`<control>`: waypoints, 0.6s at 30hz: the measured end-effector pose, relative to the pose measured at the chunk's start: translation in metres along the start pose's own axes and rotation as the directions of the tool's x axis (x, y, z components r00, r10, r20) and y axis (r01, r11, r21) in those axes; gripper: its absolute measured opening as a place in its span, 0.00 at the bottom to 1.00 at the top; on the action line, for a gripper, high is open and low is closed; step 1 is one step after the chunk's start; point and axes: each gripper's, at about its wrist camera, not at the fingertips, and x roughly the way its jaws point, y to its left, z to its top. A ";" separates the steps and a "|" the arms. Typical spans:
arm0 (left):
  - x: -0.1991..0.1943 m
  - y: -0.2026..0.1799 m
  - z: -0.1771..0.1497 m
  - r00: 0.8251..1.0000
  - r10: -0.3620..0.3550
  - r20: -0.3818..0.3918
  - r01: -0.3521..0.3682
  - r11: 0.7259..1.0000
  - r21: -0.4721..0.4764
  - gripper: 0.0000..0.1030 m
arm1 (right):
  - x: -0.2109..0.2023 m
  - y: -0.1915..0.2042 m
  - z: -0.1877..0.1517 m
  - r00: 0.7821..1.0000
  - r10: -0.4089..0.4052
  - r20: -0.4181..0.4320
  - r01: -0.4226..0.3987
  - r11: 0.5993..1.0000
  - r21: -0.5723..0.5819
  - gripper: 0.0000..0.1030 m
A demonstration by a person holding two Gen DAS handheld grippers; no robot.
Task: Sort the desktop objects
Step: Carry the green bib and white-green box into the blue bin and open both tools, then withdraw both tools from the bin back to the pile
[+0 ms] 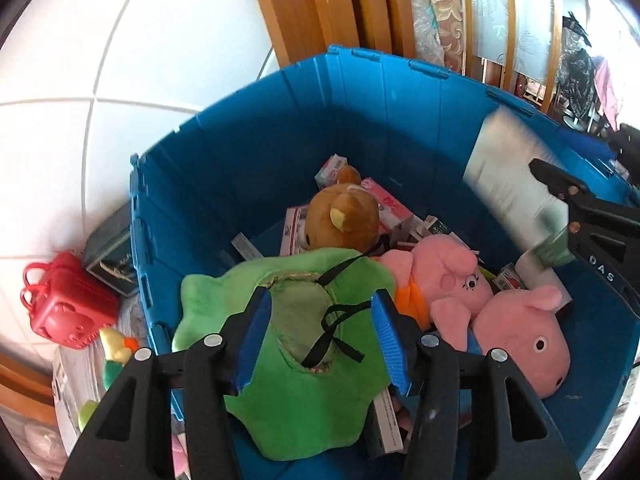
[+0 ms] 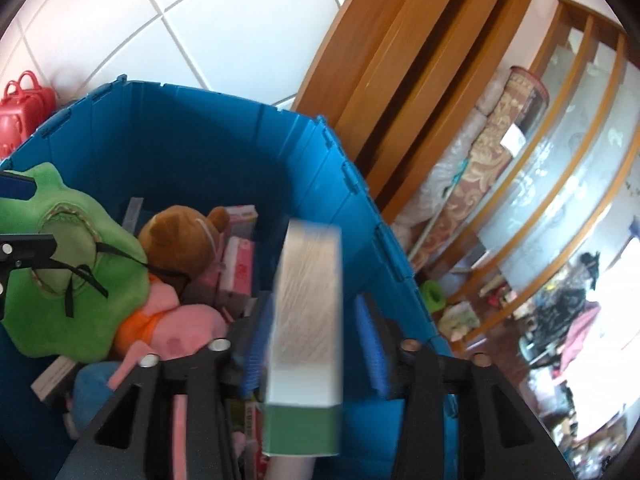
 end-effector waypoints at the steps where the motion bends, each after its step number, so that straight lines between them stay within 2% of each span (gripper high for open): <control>1: -0.001 0.000 0.000 1.000 0.003 0.007 -0.003 1.000 0.002 0.50 | -0.002 0.000 0.001 1.000 -0.006 0.010 0.006 1.000 0.000 0.67; 2: -0.002 -0.001 0.000 1.000 0.009 0.013 -0.009 1.000 0.000 0.50 | -0.004 0.000 0.000 1.000 -0.015 0.022 0.015 1.000 0.003 0.86; 4: -0.003 0.000 0.000 1.000 0.013 0.016 -0.012 1.000 -0.004 0.50 | -0.008 0.001 0.001 0.998 -0.035 0.044 0.035 0.999 0.001 1.00; 11: -0.004 0.006 0.000 1.000 -0.003 0.029 0.004 0.999 -0.036 0.50 | -0.013 0.012 -0.001 0.990 -0.104 0.093 0.108 0.993 -0.042 1.00; 18: -0.005 0.006 -0.001 0.999 -0.006 0.038 0.007 0.999 -0.042 0.50 | -0.017 0.008 -0.001 0.987 -0.105 0.119 0.109 0.994 -0.026 1.00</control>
